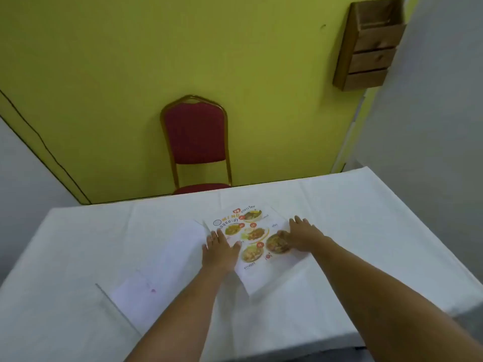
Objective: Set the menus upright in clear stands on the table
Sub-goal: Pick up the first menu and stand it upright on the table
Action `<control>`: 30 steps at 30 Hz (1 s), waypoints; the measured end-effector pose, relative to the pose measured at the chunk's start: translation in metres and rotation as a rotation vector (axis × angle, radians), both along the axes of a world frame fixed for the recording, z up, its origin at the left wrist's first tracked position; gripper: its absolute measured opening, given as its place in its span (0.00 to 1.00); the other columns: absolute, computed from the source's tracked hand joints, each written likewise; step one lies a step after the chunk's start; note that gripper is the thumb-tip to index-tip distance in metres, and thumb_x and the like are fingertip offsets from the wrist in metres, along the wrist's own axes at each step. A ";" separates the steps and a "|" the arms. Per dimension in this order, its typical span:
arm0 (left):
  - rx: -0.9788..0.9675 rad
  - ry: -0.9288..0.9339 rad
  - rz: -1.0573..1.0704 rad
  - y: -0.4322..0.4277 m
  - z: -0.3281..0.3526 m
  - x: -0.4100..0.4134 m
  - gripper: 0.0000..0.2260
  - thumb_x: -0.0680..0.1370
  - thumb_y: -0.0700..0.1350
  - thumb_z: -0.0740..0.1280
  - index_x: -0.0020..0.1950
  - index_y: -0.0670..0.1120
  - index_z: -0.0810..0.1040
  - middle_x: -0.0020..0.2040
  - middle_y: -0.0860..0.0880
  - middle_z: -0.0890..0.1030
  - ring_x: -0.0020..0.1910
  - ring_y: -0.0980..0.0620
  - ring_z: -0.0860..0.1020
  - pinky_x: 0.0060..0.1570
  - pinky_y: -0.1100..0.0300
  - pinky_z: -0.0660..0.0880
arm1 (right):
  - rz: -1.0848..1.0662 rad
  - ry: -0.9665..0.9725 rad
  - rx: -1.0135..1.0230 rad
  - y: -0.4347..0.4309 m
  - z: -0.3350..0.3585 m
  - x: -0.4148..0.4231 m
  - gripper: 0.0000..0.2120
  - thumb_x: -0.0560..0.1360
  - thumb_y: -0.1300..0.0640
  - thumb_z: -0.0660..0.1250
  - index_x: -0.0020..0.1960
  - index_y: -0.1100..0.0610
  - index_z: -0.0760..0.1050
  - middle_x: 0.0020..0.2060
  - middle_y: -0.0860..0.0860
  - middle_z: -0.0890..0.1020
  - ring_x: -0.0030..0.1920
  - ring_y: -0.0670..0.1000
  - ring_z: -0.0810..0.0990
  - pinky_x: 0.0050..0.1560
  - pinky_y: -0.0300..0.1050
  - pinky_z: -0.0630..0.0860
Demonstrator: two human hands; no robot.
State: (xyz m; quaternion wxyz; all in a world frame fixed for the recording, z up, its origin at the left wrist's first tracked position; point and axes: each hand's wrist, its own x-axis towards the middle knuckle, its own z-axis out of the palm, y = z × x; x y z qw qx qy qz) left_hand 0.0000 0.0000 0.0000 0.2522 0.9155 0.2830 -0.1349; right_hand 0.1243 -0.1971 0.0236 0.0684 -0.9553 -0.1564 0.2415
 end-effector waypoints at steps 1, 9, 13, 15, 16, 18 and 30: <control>-0.027 -0.002 0.034 -0.005 -0.002 0.001 0.38 0.82 0.62 0.51 0.81 0.39 0.41 0.82 0.41 0.45 0.81 0.43 0.45 0.79 0.47 0.45 | -0.015 0.014 0.009 -0.002 -0.003 0.003 0.36 0.79 0.38 0.51 0.77 0.61 0.52 0.78 0.57 0.55 0.76 0.60 0.54 0.74 0.58 0.55; -0.171 -0.099 0.283 -0.024 -0.017 -0.001 0.46 0.78 0.65 0.59 0.81 0.39 0.40 0.82 0.42 0.45 0.81 0.45 0.44 0.78 0.47 0.43 | -0.153 0.199 0.334 0.005 -0.012 0.025 0.29 0.73 0.37 0.65 0.63 0.57 0.68 0.56 0.54 0.80 0.48 0.54 0.80 0.42 0.47 0.76; -0.265 -0.139 0.434 -0.029 -0.024 0.002 0.45 0.76 0.63 0.65 0.81 0.40 0.49 0.81 0.41 0.52 0.81 0.43 0.49 0.78 0.45 0.47 | -0.161 0.160 0.358 0.008 -0.019 0.025 0.27 0.67 0.37 0.70 0.57 0.54 0.73 0.46 0.50 0.83 0.42 0.51 0.82 0.37 0.45 0.79; -0.322 -0.170 0.517 -0.032 -0.021 0.008 0.45 0.75 0.60 0.68 0.80 0.39 0.50 0.80 0.40 0.53 0.80 0.43 0.50 0.78 0.45 0.48 | -0.189 0.160 0.376 0.008 -0.018 0.025 0.28 0.66 0.36 0.71 0.57 0.54 0.72 0.46 0.50 0.82 0.43 0.52 0.81 0.39 0.46 0.79; -0.346 -0.175 0.554 -0.035 -0.019 0.010 0.45 0.75 0.59 0.69 0.81 0.39 0.48 0.81 0.40 0.51 0.81 0.43 0.49 0.78 0.46 0.47 | -0.203 0.162 0.384 0.007 -0.018 0.024 0.28 0.66 0.36 0.71 0.57 0.54 0.72 0.47 0.50 0.82 0.43 0.52 0.81 0.40 0.47 0.80; -0.401 -0.185 0.634 -0.042 -0.014 0.013 0.47 0.76 0.56 0.70 0.81 0.39 0.43 0.81 0.40 0.47 0.81 0.44 0.46 0.78 0.48 0.46 | -0.220 0.156 0.404 0.006 -0.017 0.022 0.27 0.67 0.38 0.72 0.57 0.53 0.70 0.46 0.50 0.80 0.43 0.51 0.80 0.41 0.48 0.80; -0.591 -0.524 0.728 -0.064 0.012 0.020 0.24 0.73 0.38 0.74 0.66 0.45 0.69 0.62 0.47 0.80 0.59 0.45 0.81 0.48 0.56 0.78 | -0.434 0.096 0.593 -0.012 0.000 0.007 0.22 0.69 0.44 0.73 0.56 0.54 0.71 0.46 0.50 0.80 0.44 0.53 0.80 0.41 0.49 0.79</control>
